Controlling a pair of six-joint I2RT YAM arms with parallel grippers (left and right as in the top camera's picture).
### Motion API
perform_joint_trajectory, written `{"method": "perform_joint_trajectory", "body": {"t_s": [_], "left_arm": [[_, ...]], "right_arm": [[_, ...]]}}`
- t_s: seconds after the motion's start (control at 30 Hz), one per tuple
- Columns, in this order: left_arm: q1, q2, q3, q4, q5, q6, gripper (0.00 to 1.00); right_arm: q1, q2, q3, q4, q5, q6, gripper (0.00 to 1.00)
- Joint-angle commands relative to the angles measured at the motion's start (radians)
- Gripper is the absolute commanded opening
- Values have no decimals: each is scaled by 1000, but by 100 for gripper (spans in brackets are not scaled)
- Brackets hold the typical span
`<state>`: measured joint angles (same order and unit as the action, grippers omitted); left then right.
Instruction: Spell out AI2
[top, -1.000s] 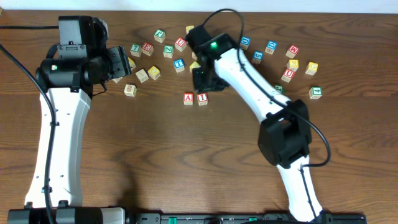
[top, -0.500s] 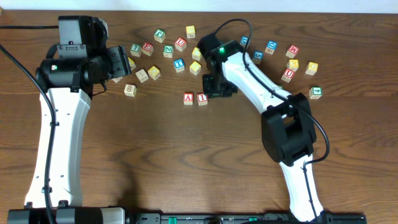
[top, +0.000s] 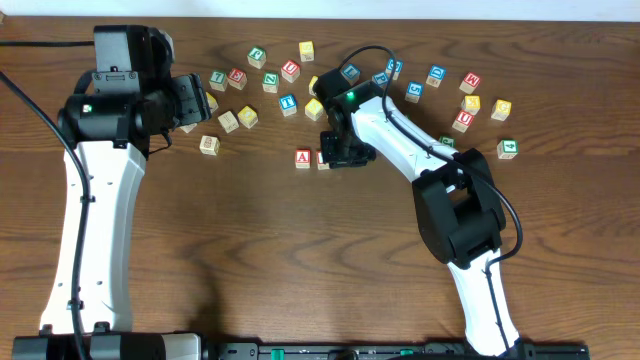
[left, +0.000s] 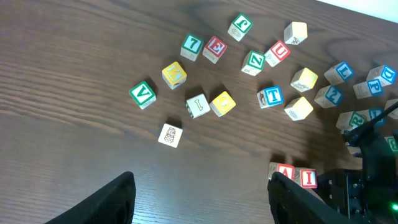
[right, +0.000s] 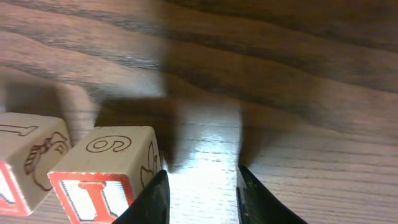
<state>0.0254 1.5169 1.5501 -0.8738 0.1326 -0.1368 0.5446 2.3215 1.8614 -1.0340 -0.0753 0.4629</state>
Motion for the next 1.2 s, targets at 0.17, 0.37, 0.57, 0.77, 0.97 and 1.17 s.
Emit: {"method": "perform_joint_trajectory", "body": {"t_s": [0.17,0.37,0.57,0.77,0.97,1.17], "left_arm": [[2,6,9,0,6,2,67],[2,6,9,0,6,2,68],[2,6,9,0,6,2,68],[2,8,9,0,6,2,67],[2,27,9,0,6,3,67],[42,31,9,13,-67,3,67]], "right_arm": [[18,5,-6,25,-40,16,31],[32,5,-6,48,-40,31,33],[34,5,-6,54,-39,38,33],[24,-5,18,34,-23,25,31],[1,-48,78,-5,-7,-54,35],[40,-44,86,144,-119,-53,31]]}}
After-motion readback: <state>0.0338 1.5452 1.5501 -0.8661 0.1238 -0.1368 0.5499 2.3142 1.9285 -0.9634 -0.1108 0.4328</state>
